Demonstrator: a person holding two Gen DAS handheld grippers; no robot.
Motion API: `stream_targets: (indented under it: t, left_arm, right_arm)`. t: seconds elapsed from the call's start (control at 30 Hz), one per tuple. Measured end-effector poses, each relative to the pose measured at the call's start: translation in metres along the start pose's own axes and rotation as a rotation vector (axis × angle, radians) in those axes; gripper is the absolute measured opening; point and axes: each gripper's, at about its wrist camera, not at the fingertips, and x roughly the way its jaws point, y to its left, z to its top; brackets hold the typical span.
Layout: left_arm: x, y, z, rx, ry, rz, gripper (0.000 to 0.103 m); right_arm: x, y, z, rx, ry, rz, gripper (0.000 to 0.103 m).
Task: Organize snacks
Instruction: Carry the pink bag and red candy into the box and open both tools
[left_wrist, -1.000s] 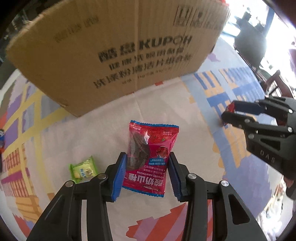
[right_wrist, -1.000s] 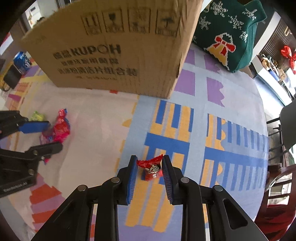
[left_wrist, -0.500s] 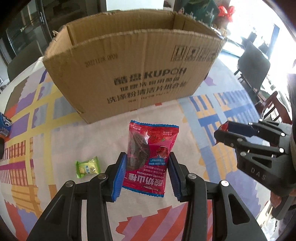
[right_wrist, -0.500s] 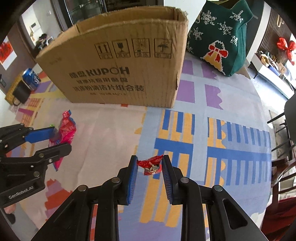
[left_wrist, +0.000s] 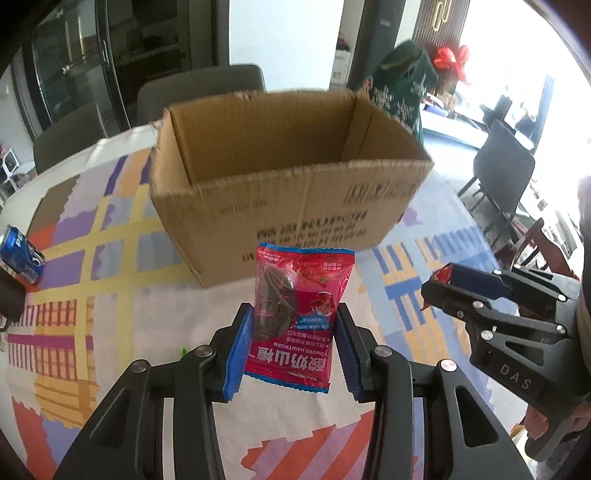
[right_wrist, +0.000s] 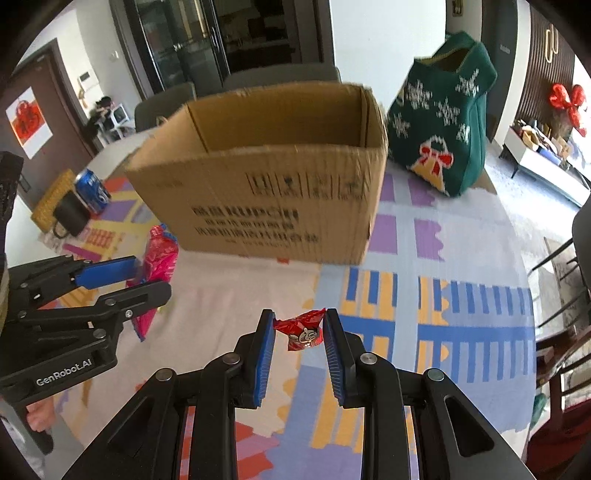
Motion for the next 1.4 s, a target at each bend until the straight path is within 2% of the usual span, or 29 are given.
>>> stream_targets:
  t: [0.4,0.83,1.2,1.4]
  left_arm:
    - [-0.033,0.007,0.031,-0.022,-0.107,0.011,0.043]
    - [-0.051,0.023,0.063,-0.046,-0.162,0.019,0.043]
    - [-0.048,0.031,0.09,-0.042,-0.185,0.039,0.043]
    - [-0.034,0.036,0.107,-0.051,-0.169,0.036,0.043]
  right_arm:
    - [-0.028,0.01,0.029,0.02,-0.112,0.038,0.028]
    - [-0.049,0.021,0.067,0.023,-0.199,0.065,0.028]
    - [-0.043,0.017,0.094,0.03,-0.219,0.061,0.028]
    - [-0.031,0.013,0.108,0.039,-0.211,0.067,0.028]
